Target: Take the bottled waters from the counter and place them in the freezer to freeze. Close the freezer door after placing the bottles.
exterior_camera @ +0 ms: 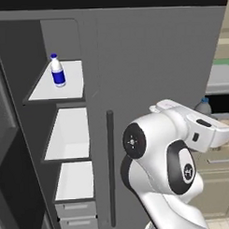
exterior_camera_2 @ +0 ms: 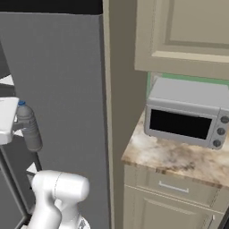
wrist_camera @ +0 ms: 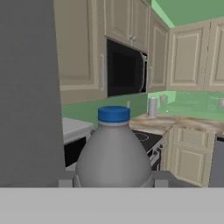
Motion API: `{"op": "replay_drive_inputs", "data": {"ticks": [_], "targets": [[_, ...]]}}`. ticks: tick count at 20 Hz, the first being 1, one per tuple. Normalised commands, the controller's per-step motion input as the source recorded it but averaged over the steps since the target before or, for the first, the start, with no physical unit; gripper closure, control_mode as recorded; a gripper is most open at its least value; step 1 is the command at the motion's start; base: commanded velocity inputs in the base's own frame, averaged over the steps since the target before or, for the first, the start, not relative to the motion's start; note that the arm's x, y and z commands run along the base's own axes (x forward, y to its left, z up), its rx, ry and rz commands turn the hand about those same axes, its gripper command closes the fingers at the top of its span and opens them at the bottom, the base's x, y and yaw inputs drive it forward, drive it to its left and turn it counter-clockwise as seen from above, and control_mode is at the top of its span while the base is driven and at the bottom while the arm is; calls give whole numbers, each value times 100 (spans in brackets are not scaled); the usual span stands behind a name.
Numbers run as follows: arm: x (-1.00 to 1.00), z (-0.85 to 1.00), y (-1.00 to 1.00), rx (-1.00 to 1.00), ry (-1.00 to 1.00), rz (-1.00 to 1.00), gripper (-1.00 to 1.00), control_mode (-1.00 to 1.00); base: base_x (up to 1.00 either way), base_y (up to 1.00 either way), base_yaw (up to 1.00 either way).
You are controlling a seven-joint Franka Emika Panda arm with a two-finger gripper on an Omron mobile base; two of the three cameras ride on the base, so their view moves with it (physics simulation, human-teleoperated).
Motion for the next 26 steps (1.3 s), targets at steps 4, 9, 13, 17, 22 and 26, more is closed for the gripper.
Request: {"op": "replay_drive_inputs", "data": {"ticks": [4, 9, 13, 17, 22, 26], "targets": [[0, 0, 0, 0, 0, 0, 100, 100, 0, 59, 10], [0, 0, 0, 0, 0, 0, 100, 100, 0, 71, 7], [0, 0, 0, 0, 0, 0, 100, 100, 0, 65, 2], [0, 0, 0, 0, 0, 0, 100, 100, 0, 32, 0], [0, 0, 0, 0, 0, 0, 100, 100, 1, 37, 0], [0, 0, 0, 0, 0, 0, 100, 100, 3, 41, 0]]}}
